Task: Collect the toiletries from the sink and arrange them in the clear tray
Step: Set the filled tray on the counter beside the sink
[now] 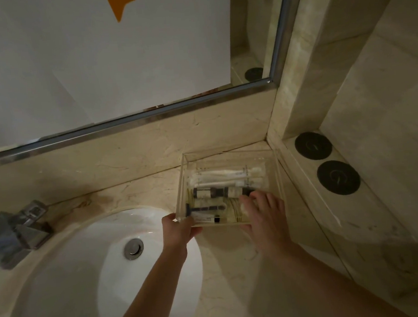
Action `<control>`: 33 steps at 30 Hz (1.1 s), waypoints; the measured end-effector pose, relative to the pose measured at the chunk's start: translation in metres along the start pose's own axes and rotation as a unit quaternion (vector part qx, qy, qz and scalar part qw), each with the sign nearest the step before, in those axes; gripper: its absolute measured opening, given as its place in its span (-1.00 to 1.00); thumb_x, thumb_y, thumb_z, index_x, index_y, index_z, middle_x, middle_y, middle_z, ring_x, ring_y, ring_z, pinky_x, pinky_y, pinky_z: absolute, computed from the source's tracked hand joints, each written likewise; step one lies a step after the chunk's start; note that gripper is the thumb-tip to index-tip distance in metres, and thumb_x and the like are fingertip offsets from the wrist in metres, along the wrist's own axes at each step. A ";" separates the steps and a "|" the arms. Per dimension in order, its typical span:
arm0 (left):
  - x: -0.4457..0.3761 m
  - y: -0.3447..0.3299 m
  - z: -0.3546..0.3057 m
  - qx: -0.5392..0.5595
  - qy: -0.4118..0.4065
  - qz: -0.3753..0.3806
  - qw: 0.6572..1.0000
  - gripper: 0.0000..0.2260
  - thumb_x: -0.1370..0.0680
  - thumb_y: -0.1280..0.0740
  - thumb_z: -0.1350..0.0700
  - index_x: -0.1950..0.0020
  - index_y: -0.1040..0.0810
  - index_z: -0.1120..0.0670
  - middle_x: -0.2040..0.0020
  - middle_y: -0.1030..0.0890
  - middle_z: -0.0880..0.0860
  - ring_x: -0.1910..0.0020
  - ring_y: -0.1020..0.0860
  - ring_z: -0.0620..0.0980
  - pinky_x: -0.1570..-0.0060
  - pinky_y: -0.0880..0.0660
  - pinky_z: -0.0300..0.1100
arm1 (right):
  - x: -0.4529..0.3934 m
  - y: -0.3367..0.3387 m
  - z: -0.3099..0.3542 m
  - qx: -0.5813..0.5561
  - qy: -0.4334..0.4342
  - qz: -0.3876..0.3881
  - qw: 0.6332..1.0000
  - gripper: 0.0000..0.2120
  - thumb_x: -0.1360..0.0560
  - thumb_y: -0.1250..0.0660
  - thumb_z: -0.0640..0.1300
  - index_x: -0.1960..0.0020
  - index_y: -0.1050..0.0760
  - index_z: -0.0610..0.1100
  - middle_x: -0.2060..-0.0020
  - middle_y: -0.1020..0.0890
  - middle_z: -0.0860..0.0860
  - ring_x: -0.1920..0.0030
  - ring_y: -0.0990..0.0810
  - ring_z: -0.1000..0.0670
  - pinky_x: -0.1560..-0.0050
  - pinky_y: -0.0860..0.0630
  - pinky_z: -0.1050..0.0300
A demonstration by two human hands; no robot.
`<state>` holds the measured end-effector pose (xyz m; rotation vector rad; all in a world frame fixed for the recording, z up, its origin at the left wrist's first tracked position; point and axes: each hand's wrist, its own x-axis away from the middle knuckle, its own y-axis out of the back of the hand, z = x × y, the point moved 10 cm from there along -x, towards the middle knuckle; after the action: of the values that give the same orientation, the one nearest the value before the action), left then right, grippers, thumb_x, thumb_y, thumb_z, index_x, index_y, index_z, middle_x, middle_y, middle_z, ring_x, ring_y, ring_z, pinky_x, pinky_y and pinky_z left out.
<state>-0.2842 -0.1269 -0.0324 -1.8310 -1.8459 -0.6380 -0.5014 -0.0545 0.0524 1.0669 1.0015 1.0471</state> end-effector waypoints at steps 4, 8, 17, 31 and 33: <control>0.008 0.000 -0.010 -0.041 -0.052 -0.008 0.998 -0.29 -0.32 -0.44 0.39 -0.41 -0.26 0.14 -0.16 -0.53 0.23 -0.01 -0.60 0.18 0.04 -0.60 0.02 | -0.009 0.003 -0.002 0.006 -0.016 -0.013 1.000 -0.41 -0.13 -0.59 0.07 -0.09 -0.48 0.02 -0.03 -0.51 -0.02 -0.04 -0.46 -0.09 0.00 -0.39 0.00; 0.014 -0.001 -0.035 -0.211 -0.137 -0.045 0.967 -0.37 -0.35 -0.51 0.27 -0.38 -0.38 0.09 -0.09 -0.56 0.07 -0.02 -0.56 0.09 -0.05 -0.59 0.02 | -0.017 0.001 -0.005 0.025 -0.032 -0.017 0.999 -0.50 -0.16 -0.59 0.03 -0.01 -0.48 -0.02 0.01 -0.52 -0.04 -0.02 -0.47 -0.10 0.02 -0.41 0.00; 0.025 -0.017 -0.055 -0.353 -0.196 -0.050 0.914 -0.55 -0.35 -0.52 0.05 -0.18 -0.51 0.12 0.06 -0.58 -0.04 -0.02 -0.55 0.08 -0.05 -0.56 0.05 | -0.025 -0.002 -0.009 0.019 -0.019 -0.012 1.000 -0.53 -0.15 -0.59 -0.08 0.01 -0.50 -0.08 0.04 -0.52 -0.10 0.02 -0.48 -0.15 0.05 -0.42 -0.03; 0.014 -0.049 -0.031 -0.355 -0.140 -0.022 0.924 -0.50 -0.26 -0.58 -0.07 -0.09 -0.50 0.06 0.01 -0.59 0.04 0.25 -0.64 -0.06 0.24 -0.65 -0.12 | -0.046 0.007 -0.043 0.006 -0.102 -0.016 0.995 -0.60 -0.27 -0.46 -0.26 -0.09 -0.52 -0.06 -0.11 -0.51 -0.10 -0.13 -0.43 -0.14 -0.08 -0.49 0.00; 0.009 -0.050 -0.028 -0.371 -0.139 -0.030 0.918 -0.50 -0.24 -0.55 -0.15 -0.06 -0.52 0.03 0.04 -0.59 0.02 0.24 -0.63 -0.05 0.26 -0.66 -0.10 | -0.048 0.007 -0.044 0.005 -0.095 -0.014 0.995 -0.60 -0.27 -0.46 -0.28 -0.08 -0.53 -0.06 -0.10 -0.52 -0.10 -0.12 -0.44 -0.14 -0.05 -0.50 0.00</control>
<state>-0.3339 -0.1376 -0.0046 -2.4409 -2.0046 -1.2956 -0.5552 -0.0924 0.0564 1.1344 0.8655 0.8996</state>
